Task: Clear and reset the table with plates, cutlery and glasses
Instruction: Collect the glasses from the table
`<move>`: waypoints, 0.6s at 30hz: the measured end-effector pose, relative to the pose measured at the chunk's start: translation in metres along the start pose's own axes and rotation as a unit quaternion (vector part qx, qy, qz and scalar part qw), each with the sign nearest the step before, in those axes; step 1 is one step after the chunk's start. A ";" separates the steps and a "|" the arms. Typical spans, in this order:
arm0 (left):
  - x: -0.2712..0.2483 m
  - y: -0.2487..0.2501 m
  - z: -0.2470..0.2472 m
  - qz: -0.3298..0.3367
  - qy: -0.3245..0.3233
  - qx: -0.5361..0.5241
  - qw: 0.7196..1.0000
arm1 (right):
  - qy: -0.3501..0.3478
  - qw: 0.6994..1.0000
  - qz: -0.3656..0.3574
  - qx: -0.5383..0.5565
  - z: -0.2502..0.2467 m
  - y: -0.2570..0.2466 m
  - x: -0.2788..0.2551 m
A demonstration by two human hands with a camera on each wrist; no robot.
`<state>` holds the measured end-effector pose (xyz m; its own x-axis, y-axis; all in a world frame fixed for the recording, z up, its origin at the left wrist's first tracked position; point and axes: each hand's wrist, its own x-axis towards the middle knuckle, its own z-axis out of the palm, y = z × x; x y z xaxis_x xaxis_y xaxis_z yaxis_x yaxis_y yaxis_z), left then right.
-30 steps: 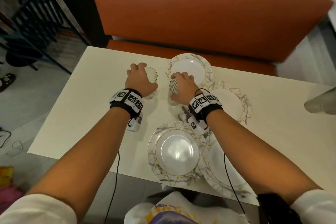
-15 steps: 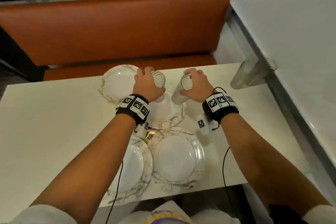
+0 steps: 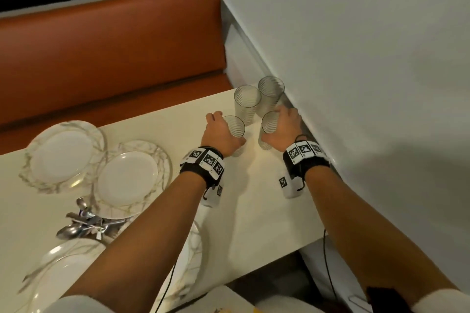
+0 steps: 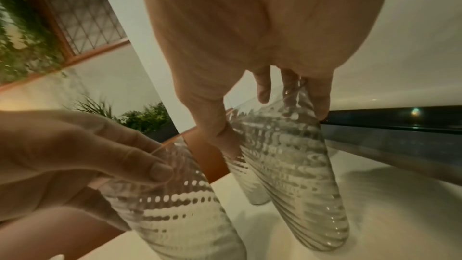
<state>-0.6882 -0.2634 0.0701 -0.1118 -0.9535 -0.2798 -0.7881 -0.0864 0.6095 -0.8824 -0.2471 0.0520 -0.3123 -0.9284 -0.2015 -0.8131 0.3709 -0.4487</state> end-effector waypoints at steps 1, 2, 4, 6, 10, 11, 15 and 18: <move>0.002 0.007 0.007 -0.001 -0.003 0.003 1.000 | -0.003 1.000 -0.003 0.000 -0.001 0.008 0.004; 0.005 0.013 0.013 -0.003 -0.005 0.003 1.000 | -0.005 1.000 -0.005 0.001 -0.002 0.014 0.009; 0.008 0.022 0.024 -0.009 -0.009 -0.001 1.000 | -0.008 1.000 -0.004 0.006 -0.002 0.024 0.016; 0.012 0.029 0.033 -0.013 -0.011 0.000 1.000 | -0.001 1.000 -0.005 0.013 -0.002 0.030 0.022; 0.021 0.039 0.044 -0.021 0.001 -0.011 1.000 | 0.016 0.999 -0.016 0.032 -0.002 0.033 0.033; 0.023 0.041 0.045 -0.024 0.005 -0.014 1.000 | 0.021 0.999 -0.020 0.034 -0.003 0.033 0.036; 0.028 0.048 0.051 -0.042 0.021 -0.038 0.998 | 0.027 0.998 -0.044 0.040 -0.007 0.032 0.045; 0.030 0.049 0.054 -0.046 0.026 -0.051 0.997 | 0.030 0.998 -0.057 0.020 -0.009 0.032 0.049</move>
<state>-0.7629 -0.2812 0.0520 -0.0090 -0.9536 -0.3009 -0.7274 -0.2002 0.6564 -0.9285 -0.2809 0.0353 -0.2489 -0.9639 -0.0950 -0.8251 0.2624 -0.5004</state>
